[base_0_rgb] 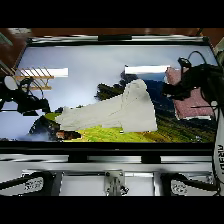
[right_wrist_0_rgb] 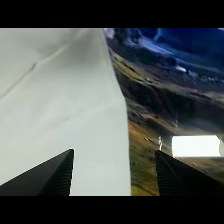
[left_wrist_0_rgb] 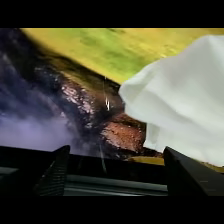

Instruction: Fold the shirts.

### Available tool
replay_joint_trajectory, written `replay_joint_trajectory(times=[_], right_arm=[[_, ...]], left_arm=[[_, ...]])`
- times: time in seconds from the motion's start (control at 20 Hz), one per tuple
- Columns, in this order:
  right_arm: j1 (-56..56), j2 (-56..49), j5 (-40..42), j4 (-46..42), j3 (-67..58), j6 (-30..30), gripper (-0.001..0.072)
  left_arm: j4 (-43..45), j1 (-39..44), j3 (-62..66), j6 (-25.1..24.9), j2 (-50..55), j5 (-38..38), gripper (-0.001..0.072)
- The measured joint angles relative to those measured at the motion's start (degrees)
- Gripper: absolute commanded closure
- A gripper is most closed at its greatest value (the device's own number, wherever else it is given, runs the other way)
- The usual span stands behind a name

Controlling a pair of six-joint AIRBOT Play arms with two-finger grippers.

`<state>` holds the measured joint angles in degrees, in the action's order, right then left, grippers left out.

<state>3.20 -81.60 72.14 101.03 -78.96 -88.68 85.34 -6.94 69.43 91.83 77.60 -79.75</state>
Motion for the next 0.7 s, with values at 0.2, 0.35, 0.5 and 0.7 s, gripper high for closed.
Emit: replay_joint_trajectory(times=[0.2,0.35,0.5,0.7], right_arm=[[6.64,0.39,5.49,6.23,3.32,-3.23,0.0099],[8.24,0.50,6.10,10.36,7.28,-4.92,0.0100],[8.96,0.39,5.84,12.87,9.81,-5.68,0.0100],[9.22,0.39,5.35,14.38,10.99,-6.10,0.0100]], left_arm=[[-4.46,-5.22,-9.40,-2.25,-3.04,0.59,-0.0008],[-11.74,-6.12,-17.57,-4.17,-4.22,5.46,-0.0006],[-17.57,-5.49,-23.08,-5.73,-4.61,11.52,0.0004],[-21.59,-3.61,-25.92,-7.34,-4.04,16.87,0.0117]])
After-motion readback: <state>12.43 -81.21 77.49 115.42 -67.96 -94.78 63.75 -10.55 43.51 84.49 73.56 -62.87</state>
